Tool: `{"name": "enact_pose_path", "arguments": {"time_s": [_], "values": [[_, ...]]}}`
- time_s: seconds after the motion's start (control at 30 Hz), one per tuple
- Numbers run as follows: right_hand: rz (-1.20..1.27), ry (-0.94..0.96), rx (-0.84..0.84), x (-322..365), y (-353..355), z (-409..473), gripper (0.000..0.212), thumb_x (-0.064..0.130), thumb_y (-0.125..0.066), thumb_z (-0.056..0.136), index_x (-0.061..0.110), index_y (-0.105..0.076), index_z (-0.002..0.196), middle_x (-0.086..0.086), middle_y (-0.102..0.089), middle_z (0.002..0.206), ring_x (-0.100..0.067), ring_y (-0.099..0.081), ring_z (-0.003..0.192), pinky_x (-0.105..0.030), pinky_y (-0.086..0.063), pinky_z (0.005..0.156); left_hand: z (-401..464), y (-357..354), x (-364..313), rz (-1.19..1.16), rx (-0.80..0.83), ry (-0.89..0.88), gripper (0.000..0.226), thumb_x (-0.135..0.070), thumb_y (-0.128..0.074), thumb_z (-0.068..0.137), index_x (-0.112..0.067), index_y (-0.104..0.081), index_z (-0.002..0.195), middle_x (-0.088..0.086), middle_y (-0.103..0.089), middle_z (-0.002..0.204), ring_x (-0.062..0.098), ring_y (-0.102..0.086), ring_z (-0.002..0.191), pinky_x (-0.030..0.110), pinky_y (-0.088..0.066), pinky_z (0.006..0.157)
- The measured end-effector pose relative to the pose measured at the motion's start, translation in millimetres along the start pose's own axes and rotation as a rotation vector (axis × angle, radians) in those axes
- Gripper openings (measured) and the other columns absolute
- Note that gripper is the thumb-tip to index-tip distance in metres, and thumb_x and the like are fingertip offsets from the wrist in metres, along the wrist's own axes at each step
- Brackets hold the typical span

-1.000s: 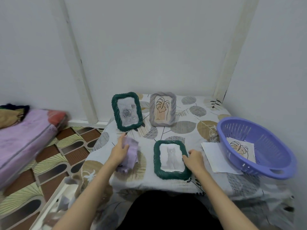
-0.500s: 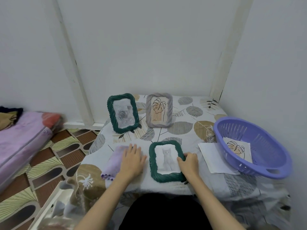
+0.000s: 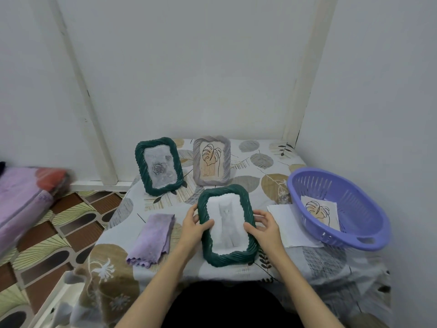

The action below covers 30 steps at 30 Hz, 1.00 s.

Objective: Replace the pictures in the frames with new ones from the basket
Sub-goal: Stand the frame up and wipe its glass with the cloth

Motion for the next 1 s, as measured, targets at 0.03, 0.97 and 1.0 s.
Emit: {"name": "enact_pose_path", "arguments": {"time_s": [0.03, 0.97, 1.0], "values": [[0.011, -0.014, 0.049, 2.6, 0.5, 0.2, 0.040, 0.001, -0.065, 0.080, 0.009, -0.049, 0.116, -0.006, -0.062, 0.099, -0.013, -0.062, 0.082, -0.018, -0.055, 0.065, -0.2, -1.2, -2.7, -0.022, 0.030, -0.007, 0.064, 0.009, -0.060, 0.081, -0.021, -0.038, 0.133, 0.004, -0.064, 0.106, 0.027, -0.061, 0.101, 0.047, -0.050, 0.093], [-0.113, 0.402, 0.017, 116.7, 83.6, 187.1, 0.070, -0.021, -0.051, 0.077, 0.027, -0.045, 0.127, 0.007, -0.050, 0.129, 0.004, -0.054, 0.111, -0.012, -0.047, 0.088, 157.7, -162.7, -105.6, 0.237, 0.351, -0.418, 0.075, 0.008, -0.055, 0.084, -0.044, -0.029, 0.132, -0.003, -0.050, 0.126, 0.020, -0.052, 0.112, 0.027, -0.050, 0.090], [-0.139, 0.402, 0.008, 111.4, 86.3, 196.1, 0.070, -0.020, -0.051, 0.075, 0.027, -0.046, 0.126, 0.005, -0.050, 0.129, 0.000, -0.054, 0.113, -0.016, -0.048, 0.091, 166.7, -167.1, -100.0, 0.252, 0.342, -0.405, 0.075, 0.008, -0.055, 0.084, -0.044, -0.028, 0.132, -0.002, -0.051, 0.122, 0.022, -0.053, 0.109, 0.027, -0.051, 0.088]]}}
Point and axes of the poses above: each hand's wrist, its own z-axis towards the middle knuckle, its own y-axis out of the back of the hand, x = y × z, the point moved 6 cm from there along z, towards the middle knuckle
